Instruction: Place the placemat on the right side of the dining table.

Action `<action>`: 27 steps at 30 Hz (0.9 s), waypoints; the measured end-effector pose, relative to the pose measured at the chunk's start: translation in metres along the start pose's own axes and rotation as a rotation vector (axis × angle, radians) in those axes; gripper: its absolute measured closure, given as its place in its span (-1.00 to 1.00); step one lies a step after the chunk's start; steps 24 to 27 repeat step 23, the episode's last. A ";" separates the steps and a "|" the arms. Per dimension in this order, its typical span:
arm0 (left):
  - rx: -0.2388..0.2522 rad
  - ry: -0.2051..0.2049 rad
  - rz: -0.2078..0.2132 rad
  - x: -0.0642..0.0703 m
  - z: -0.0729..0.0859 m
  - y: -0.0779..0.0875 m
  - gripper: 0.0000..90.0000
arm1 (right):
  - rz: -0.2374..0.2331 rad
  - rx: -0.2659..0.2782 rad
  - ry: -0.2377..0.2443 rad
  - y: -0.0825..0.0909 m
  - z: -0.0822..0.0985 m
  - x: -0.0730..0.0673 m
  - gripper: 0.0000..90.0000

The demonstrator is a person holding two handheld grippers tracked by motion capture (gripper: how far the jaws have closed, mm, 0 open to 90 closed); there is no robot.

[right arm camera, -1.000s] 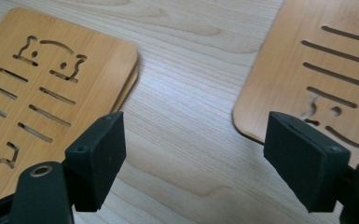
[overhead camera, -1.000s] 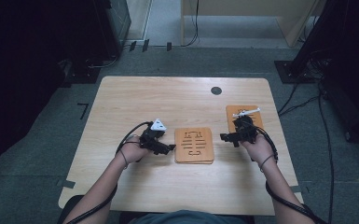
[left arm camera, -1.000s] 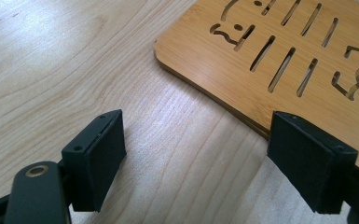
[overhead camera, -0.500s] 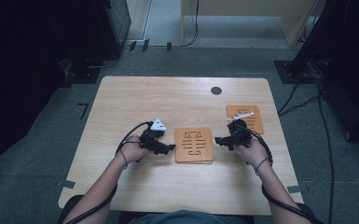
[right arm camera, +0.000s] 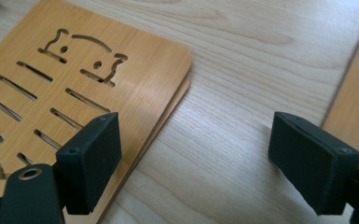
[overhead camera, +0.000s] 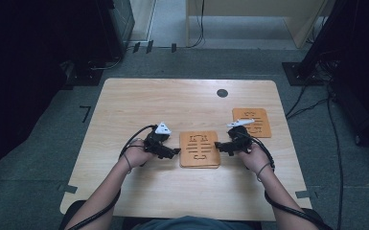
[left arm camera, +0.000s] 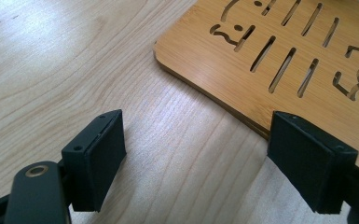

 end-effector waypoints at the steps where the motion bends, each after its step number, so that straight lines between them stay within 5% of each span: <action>1: 0.000 0.000 0.000 0.000 0.000 0.000 -0.59 | 0.000 0.000 0.000 0.000 0.000 0.000 -0.66; 3: -0.001 -0.003 -0.001 0.000 0.000 0.000 -0.59 | -0.006 0.046 0.058 -0.005 0.001 -0.003 -0.80; 11: 0.020 -0.002 0.003 0.000 0.000 -0.001 -0.60 | -0.041 0.124 0.091 -0.012 0.000 -0.007 -0.93; 27: 0.061 -0.029 -0.005 -0.001 0.001 -0.003 -0.61 | -0.051 0.113 0.112 -0.015 -0.003 -0.008 -1.00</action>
Point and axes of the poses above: each handheld gripper's, and its own axes: y roughly backward along the jaws, z roughly out of its underside, x roughly to its right, the point moved 8 cm from there along -y, roughly forward along the jaws, and after that the axes turned 2 degrees about -z, right-handed, at the moved point
